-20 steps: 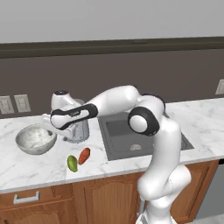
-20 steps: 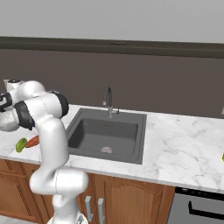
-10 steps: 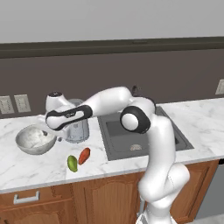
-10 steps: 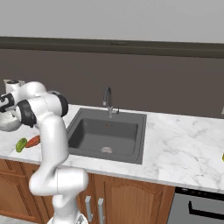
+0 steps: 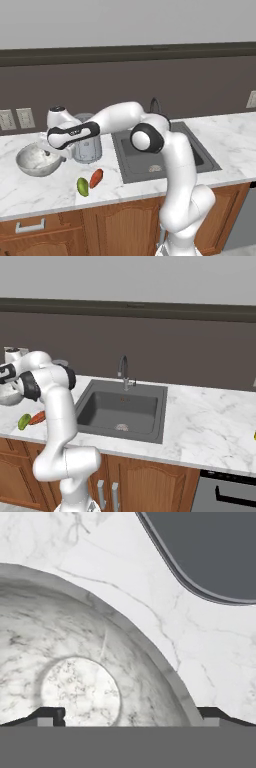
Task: Remove the sweet potato and mango from the sink. Then move the bowl and cup from the counter to the sink for washing.
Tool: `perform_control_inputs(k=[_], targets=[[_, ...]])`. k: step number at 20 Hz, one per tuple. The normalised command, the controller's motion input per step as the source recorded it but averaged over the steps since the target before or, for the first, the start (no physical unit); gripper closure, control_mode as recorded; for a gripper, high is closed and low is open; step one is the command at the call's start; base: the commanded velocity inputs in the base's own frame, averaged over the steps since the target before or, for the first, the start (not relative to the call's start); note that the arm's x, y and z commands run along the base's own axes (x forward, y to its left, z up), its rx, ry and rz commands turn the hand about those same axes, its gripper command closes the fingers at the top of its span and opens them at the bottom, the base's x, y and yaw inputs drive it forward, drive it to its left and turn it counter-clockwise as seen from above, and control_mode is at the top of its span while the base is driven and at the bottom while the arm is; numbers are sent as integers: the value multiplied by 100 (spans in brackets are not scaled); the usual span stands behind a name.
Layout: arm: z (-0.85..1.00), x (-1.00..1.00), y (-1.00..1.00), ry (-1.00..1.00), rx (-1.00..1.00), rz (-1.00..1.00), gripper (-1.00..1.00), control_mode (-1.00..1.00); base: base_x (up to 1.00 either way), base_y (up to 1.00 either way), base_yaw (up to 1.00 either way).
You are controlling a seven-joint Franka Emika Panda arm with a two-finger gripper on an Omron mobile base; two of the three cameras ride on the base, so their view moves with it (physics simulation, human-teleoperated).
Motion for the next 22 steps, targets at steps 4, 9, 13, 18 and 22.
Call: perform_control_inputs(k=[4,9,13,18,22], targets=[[-12,0,10,0,0,-2,100,-100,0,0,0],[-7,0,4,2,0,-2,100,-100,0,0,0],[0,0,1,0,0,0,100,-100,0,0,0],[8,-1,0,0,0,0,100,-100,0,0,0],[20,-7,-3,0,0,-1,100,-100,0,0,0]])
